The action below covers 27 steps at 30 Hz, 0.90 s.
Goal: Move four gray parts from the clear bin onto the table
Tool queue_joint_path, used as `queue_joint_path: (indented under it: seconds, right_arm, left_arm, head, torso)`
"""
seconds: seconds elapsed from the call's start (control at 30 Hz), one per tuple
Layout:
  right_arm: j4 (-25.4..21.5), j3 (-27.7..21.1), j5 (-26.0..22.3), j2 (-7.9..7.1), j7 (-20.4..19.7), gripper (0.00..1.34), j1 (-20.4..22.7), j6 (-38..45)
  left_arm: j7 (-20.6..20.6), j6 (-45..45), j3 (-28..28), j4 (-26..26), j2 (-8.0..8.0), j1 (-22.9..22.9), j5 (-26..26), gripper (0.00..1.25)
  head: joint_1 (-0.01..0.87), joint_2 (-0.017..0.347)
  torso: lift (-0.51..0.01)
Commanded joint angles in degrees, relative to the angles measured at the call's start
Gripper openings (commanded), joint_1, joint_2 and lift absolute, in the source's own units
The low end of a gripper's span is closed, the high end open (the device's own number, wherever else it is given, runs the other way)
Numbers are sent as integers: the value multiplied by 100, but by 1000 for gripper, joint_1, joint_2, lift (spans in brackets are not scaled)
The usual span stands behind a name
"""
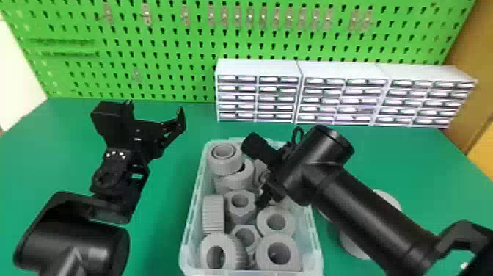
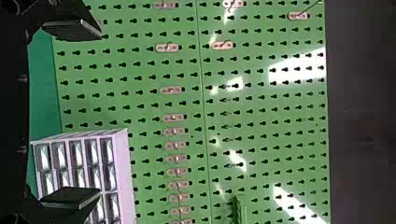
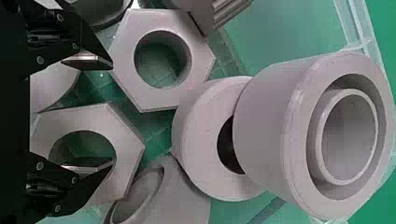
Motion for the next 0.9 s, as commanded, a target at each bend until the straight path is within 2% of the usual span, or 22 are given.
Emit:
queue_joint_path:
  seconds: [0.0, 0.87]
  right_arm:
    - [27, 2, -23, 8, -1, 812, -4, -2]
    - [194, 10, 65, 25, -10, 810, 40, 174]
  left_arm:
    - [0, 0, -6, 3, 0, -8, 4, 1140]
    - [0, 0, 12, 3, 9, -17, 12, 1140]
  head:
    - [678, 34]
    - [678, 34]
  torso:
    - [-50]
    - [-50]
